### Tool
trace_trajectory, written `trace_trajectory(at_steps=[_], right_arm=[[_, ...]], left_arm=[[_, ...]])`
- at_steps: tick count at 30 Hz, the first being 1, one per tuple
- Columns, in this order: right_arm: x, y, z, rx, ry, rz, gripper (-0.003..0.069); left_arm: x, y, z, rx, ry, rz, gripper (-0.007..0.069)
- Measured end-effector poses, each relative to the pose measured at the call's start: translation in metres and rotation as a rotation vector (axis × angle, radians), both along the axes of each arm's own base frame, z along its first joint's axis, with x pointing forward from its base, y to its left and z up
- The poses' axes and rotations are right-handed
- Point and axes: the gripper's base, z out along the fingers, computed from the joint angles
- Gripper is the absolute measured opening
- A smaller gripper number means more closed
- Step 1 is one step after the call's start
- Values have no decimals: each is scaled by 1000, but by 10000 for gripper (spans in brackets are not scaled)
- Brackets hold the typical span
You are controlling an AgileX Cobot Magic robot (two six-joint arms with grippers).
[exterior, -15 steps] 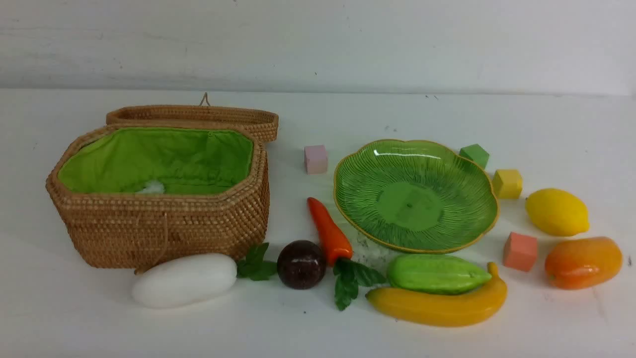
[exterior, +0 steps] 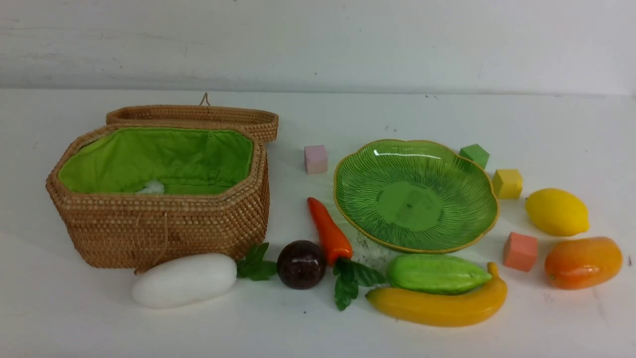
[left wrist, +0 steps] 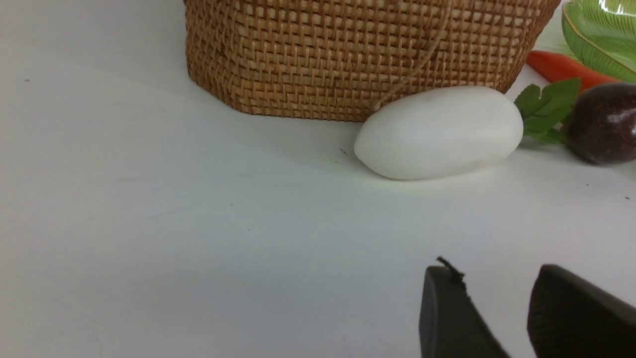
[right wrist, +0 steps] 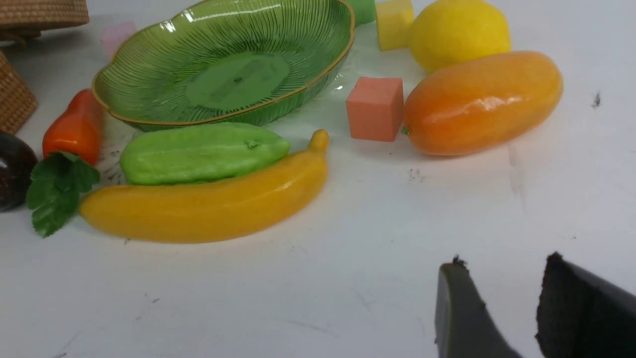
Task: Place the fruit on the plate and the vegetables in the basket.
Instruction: Take a daikon with your left arm and place it on the basket on the left.
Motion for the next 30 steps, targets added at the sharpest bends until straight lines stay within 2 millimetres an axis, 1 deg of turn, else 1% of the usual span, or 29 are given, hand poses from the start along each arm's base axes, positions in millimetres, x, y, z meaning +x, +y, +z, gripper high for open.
trace_trajectory(at_steps=[9, 11, 12, 14, 15, 17, 20, 22, 23, 26, 28, 30], right_arm=[[0, 0, 0, 0, 0, 0, 241], [0, 0, 0, 0, 0, 0, 241], [0, 0, 0, 0, 0, 0, 241], [0, 0, 0, 0, 0, 0, 241], [0, 0, 0, 0, 0, 0, 241], [0, 0, 0, 0, 0, 0, 241], [0, 0, 0, 0, 0, 0, 241], [0, 0, 0, 0, 0, 0, 241], [0, 0, 0, 0, 0, 0, 241], [0, 0, 0, 0, 0, 0, 241], [0, 0, 0, 0, 0, 0, 241], [0, 0, 0, 0, 0, 0, 241]], left_arm=[[0, 0, 1, -4, -14, 2, 239], [1, 0, 4, -37, -36, 6, 239], [2, -2, 7, -144, -59, 19, 239], [2, -3, 11, -275, -82, 36, 239], [3, -4, 17, -481, -100, 61, 239], [3, -4, 22, -701, -114, 91, 239], [4, -1, 28, -887, -151, 125, 239], [5, 3, 33, -991, -193, 154, 235], [5, 4, 33, -1014, -202, 160, 230], [5, 4, 34, -1030, -208, 165, 187], [5, 4, 33, -1003, -204, 159, 133], [3, 0, 38, -951, -185, 123, 46]])
